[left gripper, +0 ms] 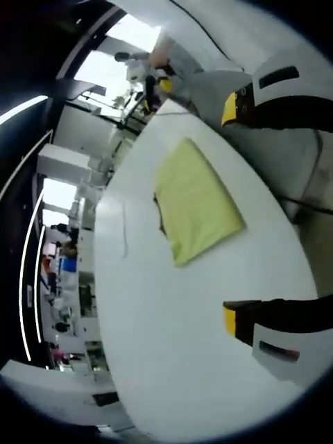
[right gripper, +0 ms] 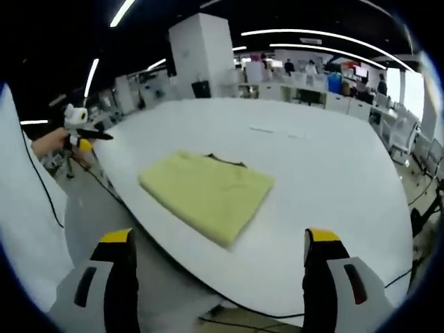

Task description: Fold the garment on the visible template until the final outline fits inside the template.

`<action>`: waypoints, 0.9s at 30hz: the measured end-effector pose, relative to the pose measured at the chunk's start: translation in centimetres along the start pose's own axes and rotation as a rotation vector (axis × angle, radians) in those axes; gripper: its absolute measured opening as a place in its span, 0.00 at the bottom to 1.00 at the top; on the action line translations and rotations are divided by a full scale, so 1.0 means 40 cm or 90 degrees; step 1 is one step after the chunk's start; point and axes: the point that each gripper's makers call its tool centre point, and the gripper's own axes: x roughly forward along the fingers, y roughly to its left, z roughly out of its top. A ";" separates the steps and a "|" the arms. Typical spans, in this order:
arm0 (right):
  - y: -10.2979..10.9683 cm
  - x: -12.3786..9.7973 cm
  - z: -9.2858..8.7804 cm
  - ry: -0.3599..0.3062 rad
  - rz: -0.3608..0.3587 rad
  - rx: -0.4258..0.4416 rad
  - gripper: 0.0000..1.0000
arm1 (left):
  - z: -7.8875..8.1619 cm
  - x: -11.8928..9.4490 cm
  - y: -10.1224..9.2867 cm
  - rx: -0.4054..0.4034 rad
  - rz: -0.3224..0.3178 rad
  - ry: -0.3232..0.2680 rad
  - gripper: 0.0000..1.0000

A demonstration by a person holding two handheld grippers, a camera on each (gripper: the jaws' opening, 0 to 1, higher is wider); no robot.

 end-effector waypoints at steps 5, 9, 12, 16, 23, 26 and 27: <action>-0.007 -0.002 0.002 0.000 -0.009 -0.002 1.00 | -0.006 0.008 0.001 -0.002 -0.001 -0.001 1.00; -0.011 -0.003 0.000 0.002 -0.013 0.000 1.00 | -0.013 0.018 0.002 -0.001 -0.004 0.008 1.00; -0.012 -0.003 0.000 0.001 -0.014 0.003 1.00 | -0.010 0.020 0.000 -0.002 -0.008 0.005 1.00; -0.014 -0.001 -0.007 0.005 -0.015 0.009 1.00 | -0.012 0.023 0.003 -0.003 -0.008 0.007 1.00; -0.013 0.003 -0.008 0.006 -0.018 0.011 1.00 | -0.010 0.025 0.005 -0.003 -0.010 0.009 1.00; -0.012 0.004 -0.008 0.005 -0.019 0.013 1.00 | -0.008 0.027 0.005 -0.003 -0.014 0.009 1.00; -0.013 0.004 -0.008 0.005 -0.019 0.013 1.00 | -0.006 0.027 0.004 -0.003 -0.015 0.007 1.00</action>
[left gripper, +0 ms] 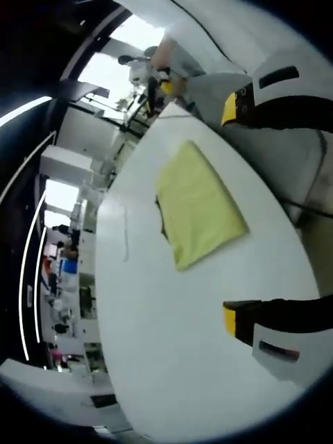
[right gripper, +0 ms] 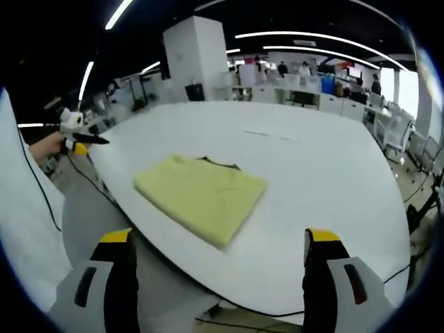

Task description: Fold the garment on the visible template until the final outline fits inside the template.

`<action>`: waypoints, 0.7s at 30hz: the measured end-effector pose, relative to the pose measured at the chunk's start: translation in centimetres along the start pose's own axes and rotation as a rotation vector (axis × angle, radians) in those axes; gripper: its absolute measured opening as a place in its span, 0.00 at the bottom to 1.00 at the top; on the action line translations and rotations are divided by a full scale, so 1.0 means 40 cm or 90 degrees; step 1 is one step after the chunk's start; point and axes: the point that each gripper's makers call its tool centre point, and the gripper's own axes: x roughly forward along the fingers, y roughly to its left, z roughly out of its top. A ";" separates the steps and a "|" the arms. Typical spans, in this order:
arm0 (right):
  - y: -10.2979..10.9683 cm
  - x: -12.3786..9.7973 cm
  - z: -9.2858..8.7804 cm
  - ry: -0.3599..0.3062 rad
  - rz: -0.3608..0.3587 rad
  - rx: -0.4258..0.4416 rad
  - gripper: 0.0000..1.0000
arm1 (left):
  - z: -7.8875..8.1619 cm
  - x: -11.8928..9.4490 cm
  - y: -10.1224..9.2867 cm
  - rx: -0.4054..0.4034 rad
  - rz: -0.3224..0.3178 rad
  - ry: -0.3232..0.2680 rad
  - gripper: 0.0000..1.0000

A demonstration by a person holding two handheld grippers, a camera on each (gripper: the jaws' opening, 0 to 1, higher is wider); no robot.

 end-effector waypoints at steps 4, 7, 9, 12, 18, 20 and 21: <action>0.007 0.001 -0.003 0.006 0.005 0.000 1.00 | 0.004 0.002 -0.004 -0.002 -0.005 -0.005 1.00; 0.010 0.003 -0.003 0.009 0.005 -0.006 1.00 | 0.005 0.006 -0.005 -0.007 -0.010 -0.007 1.00; 0.012 0.004 -0.004 0.010 0.005 -0.002 1.00 | 0.007 0.010 -0.007 -0.008 -0.012 -0.007 1.00; 0.012 0.005 -0.005 0.009 0.005 -0.004 1.00 | 0.009 0.015 -0.012 -0.002 -0.018 -0.004 1.00; 0.012 0.006 -0.008 0.010 0.003 0.002 1.00 | 0.007 0.012 -0.009 -0.004 -0.018 -0.002 1.00; 0.013 0.007 -0.012 0.012 0.004 0.002 1.00 | 0.004 0.011 -0.006 -0.004 -0.017 0.001 1.00; 0.013 0.007 -0.014 0.014 0.003 0.003 1.00 | 0.002 0.010 -0.005 -0.005 -0.017 0.002 1.00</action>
